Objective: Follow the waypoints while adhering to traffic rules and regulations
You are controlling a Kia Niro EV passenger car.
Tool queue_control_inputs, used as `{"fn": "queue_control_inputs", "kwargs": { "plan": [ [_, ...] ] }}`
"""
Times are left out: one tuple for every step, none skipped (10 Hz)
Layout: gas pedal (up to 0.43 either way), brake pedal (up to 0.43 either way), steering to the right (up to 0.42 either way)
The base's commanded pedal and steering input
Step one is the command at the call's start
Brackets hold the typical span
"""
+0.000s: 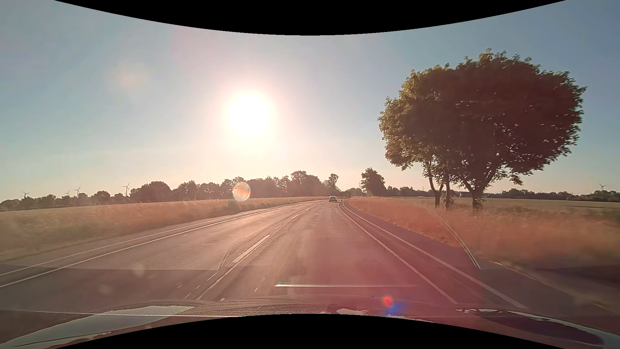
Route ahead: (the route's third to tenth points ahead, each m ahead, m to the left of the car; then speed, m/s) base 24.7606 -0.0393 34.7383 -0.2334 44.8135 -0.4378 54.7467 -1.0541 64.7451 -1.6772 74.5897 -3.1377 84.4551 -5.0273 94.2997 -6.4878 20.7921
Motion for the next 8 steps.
{"fn": "queue_control_inputs", "kwargs": {
  "plan": [
    [0.0,0.0,0.006],
    [0.0,0.0,0.006],
    [0.0,0.0,0.006],
    [0.0,0.0,0.006],
    [0.0,0.0,0.006],
    [0.0,0.0,0.007],
    [0.0,0.0,0.008],
    [0.0,0.0,0.008]
  ]
}}
